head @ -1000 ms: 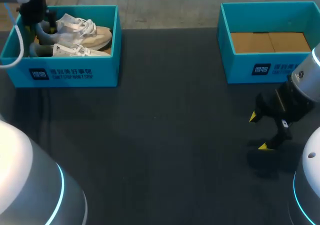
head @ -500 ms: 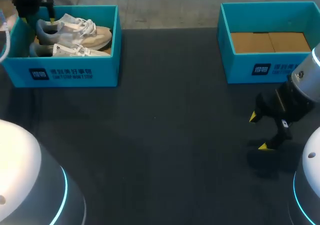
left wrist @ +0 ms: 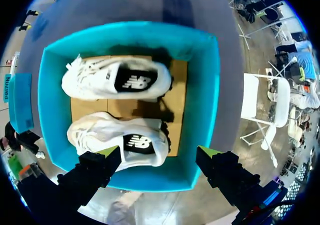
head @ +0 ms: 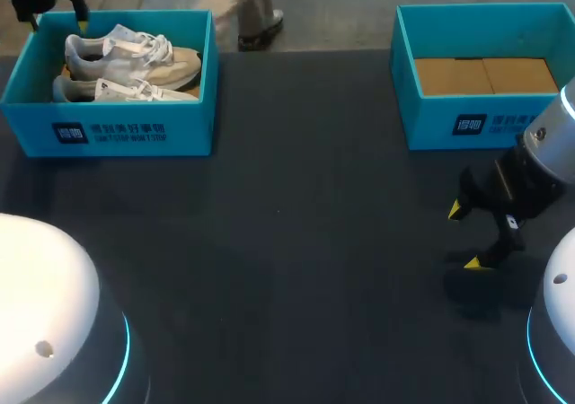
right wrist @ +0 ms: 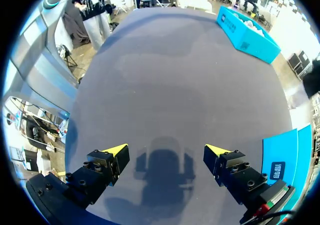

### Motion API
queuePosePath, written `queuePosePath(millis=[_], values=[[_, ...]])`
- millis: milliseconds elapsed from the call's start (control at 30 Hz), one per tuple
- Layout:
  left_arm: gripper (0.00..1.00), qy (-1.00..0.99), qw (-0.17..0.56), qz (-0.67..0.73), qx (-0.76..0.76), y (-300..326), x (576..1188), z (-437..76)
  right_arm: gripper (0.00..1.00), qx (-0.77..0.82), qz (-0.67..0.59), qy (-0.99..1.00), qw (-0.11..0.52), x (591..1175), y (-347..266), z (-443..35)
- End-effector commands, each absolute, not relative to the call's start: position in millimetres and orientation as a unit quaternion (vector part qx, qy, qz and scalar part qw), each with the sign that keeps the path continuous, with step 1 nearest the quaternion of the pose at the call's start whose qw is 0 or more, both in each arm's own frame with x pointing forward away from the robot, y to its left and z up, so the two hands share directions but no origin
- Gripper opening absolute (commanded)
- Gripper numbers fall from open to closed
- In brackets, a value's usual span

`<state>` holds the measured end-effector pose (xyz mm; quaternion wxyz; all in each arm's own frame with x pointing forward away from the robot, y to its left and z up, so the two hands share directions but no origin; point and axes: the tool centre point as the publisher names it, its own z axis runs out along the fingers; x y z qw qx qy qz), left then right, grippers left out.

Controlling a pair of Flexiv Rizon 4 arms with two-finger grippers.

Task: Take the shoe out of the shoebox, open the shoe tongue, remove and reinsert the insole, then place the shoe into the shoebox

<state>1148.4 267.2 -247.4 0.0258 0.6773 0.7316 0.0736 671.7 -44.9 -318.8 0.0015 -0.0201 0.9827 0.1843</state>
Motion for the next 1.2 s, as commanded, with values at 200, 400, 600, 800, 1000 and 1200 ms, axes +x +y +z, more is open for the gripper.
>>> queuePosePath(millis=[200,400,600,800,1000,1200], values=[[1.0,0.726,0.035,0.077,0.682,270.0,1086.6,-220.3,1.0,-0.02,0.183,0.983,0.002,671.0,-44.2,-319.4],[1.0,0.72,0.029,0.06,0.691,273.6,1063.4,-224.1,1.0,-0.02,0.183,0.983,0.002,671.0,-44.2,-319.4],[1.0,0.717,0.015,0.05,0.695,277.0,1045.4,-238.8,1.0,-0.02,0.183,0.983,0.002,671.0,-44.2,-319.4],[1.0,0.709,0.01,0.037,0.705,275.5,1038.9,-255.4,1.0,-0.02,0.183,0.983,0.002,671.0,-44.2,-319.4],[1.0,0.702,0.001,0.039,0.711,275.7,1037.5,-274.1,1.0,-0.02,0.183,0.983,0.002,671.0,-44.2,-319.4],[1.0,0.702,-0.005,0.038,0.711,282.9,1045.6,-289.4,1.0,-0.02,0.183,0.983,0.002,671.0,-44.2,-319.4]])
